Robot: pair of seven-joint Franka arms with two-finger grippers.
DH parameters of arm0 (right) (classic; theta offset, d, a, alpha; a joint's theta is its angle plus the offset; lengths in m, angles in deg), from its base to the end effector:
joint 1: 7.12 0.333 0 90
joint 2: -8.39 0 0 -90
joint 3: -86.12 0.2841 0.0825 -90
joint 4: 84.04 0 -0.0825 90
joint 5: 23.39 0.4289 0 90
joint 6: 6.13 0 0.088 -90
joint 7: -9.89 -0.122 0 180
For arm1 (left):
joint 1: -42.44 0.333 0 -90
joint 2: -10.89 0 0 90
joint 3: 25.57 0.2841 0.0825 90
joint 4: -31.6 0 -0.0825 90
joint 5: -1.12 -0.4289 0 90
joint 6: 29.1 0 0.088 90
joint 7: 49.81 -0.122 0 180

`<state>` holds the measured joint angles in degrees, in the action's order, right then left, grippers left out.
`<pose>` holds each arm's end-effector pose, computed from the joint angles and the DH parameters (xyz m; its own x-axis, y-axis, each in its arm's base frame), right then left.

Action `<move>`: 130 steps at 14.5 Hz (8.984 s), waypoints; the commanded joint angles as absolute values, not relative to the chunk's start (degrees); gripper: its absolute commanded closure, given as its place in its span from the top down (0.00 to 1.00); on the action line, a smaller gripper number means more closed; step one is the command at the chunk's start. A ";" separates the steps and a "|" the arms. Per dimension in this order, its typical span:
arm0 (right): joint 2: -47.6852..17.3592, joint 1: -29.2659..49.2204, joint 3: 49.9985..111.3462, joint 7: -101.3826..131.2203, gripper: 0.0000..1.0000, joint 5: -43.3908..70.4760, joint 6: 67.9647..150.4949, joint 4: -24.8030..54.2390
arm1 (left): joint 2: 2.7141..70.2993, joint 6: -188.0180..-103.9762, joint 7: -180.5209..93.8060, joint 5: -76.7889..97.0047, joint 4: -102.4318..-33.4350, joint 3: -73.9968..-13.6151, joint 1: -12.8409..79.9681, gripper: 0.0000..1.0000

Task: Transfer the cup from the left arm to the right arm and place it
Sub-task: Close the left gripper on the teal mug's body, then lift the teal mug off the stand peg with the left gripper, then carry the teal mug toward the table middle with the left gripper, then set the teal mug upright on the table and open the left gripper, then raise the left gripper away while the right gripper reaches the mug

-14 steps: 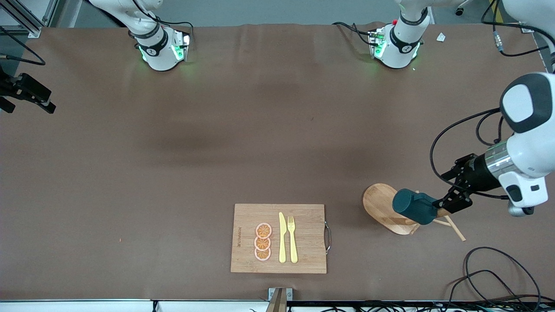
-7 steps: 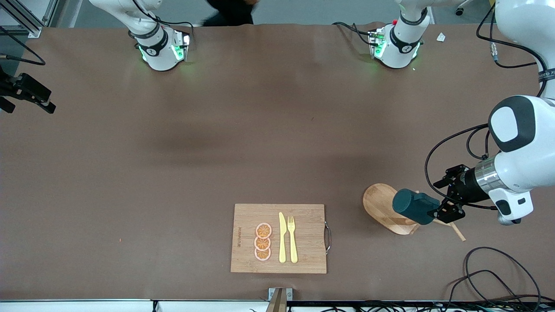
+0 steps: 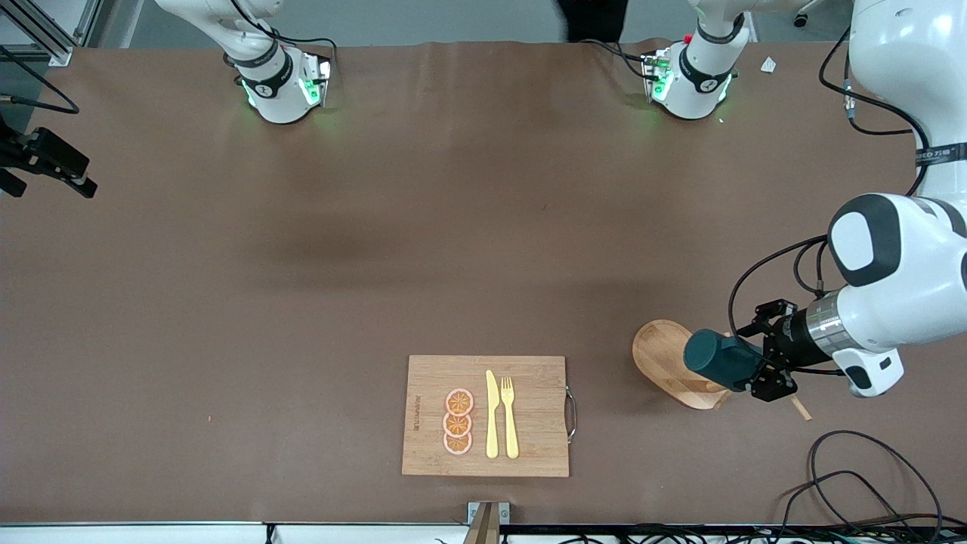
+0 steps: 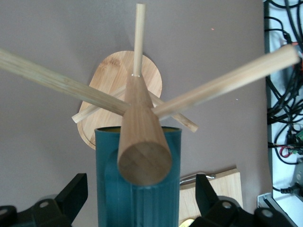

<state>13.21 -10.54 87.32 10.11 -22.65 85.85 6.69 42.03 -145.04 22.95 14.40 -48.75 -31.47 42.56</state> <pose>0.5803 -0.0205 0.6239 0.9938 -0.0350 0.1058 -0.0341 -0.9994 -0.0107 0.7406 -0.0799 0.3427 0.2950 0.9262 -0.2346 0.9532 -0.2683 0.1394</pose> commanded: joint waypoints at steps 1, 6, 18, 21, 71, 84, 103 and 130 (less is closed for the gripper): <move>13.93 -10.46 87.35 9.89 1.00 -22.95 86.33 7.54 | 42.79 -145.11 24.46 15.27 -47.85 -31.63 42.44 1.00; 13.93 -10.46 87.35 9.89 1.00 -22.95 86.42 7.54 | 43.93 -145.03 24.55 15.35 -47.85 -32.07 42.35 1.00; 13.93 -10.37 87.35 9.89 1.00 -22.95 86.33 7.54 | 44.90 -145.03 24.37 16.58 -47.67 -32.07 42.35 0.76; 13.93 -10.37 87.35 9.89 1.00 -22.95 86.33 7.54 | 44.29 -144.85 24.46 16.50 -47.41 -32.07 42.44 0.74; 13.93 -10.72 87.18 10.33 1.00 -22.95 86.16 7.54 | 67.75 -138.43 90.46 -91.14 -45.30 -33.39 -17.41 0.76; 13.93 -11.16 87.18 10.50 1.00 -22.95 86.16 7.54 | 74.78 -131.75 90.73 -105.85 -45.39 -33.48 -20.23 0.85; 13.58 -12.40 87.18 10.59 1.00 -22.42 86.07 6.84 | 53.02 -126.66 70.38 -59.38 -44.86 -35.77 -25.60 1.00; -21.91 27.67 87.70 -54.26 1.00 -22.07 116.90 7.01 | 21.52 -120.50 -16.83 -5.74 -45.04 -35.94 32.23 1.00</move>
<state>-18.29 25.31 88.18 -49.84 -22.36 113.74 7.52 23.62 -121.24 -13.73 -7.07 -43.49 -35.51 30.63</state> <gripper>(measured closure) 0.000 0.000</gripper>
